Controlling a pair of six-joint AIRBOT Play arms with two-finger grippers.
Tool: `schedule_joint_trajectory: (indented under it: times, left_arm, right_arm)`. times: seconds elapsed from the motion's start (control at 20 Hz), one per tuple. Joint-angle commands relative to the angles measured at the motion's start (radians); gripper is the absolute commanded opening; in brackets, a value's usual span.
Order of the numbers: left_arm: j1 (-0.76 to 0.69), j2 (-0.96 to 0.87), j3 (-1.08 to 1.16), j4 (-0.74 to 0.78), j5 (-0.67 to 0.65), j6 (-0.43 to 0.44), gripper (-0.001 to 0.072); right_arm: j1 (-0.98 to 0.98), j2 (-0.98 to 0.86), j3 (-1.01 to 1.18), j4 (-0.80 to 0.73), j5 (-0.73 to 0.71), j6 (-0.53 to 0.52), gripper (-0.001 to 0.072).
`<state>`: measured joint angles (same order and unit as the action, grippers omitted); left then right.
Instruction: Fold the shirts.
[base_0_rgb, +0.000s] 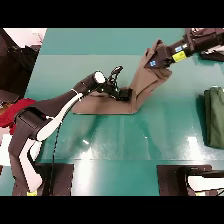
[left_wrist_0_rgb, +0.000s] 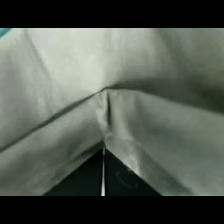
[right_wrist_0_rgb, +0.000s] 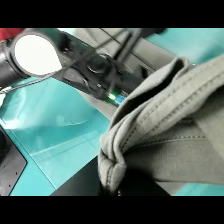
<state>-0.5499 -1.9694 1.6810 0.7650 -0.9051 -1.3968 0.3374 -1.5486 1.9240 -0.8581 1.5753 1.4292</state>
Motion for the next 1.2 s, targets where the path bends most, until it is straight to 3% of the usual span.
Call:
schedule_joint_trajectory:
  times: [0.0,0.2,0.45,0.8,0.85,0.95,1.0,1.05,1.15]
  left_arm:
    - [0.0,0.013,0.029,0.029,-0.043,0.019,0.002]
    - [0.047,0.106,0.032,0.142,-0.106,0.016,0.002]
    - [0.246,0.241,0.036,0.34,-0.291,0.006,0.002]
    - [0.557,0.493,0.036,0.433,-0.333,0.006,0.0021]
    - [0.583,0.516,0.036,0.433,-0.334,0.006,0.0021]
    - [0.619,0.542,0.036,0.433,-0.342,0.005,0.0021]
    - [0.626,0.548,0.036,0.433,-0.352,0.006,0.0022]
    - [0.629,0.551,0.036,0.434,-0.369,0.006,0.0021]
    - [0.629,0.551,0.036,0.431,-0.404,0.006,0.0022]
  right_arm:
    - [0.053,-0.052,0.087,0.0,0.006,0.005,0.0016]
    - [0.066,-0.064,0.098,0.003,-0.008,0.006,0.0016]
    - [0.116,-0.065,0.047,0.001,-0.065,0.002,0.0016]
    - [0.369,-0.163,-0.043,0.002,-0.45,-0.07,0.002]
    - [0.42,-0.202,-0.04,0.002,-0.539,-0.108,0.006]
    - [0.505,-0.301,0.026,0.003,-0.638,-0.154,0.0387]
    - [0.537,-0.348,0.081,0.002,-0.644,-0.156,0.0467]
    - [0.564,-0.387,0.143,0.0,-0.629,-0.175,0.0508]
    - [0.575,-0.386,0.175,-0.012,-0.604,-0.208,0.0507]
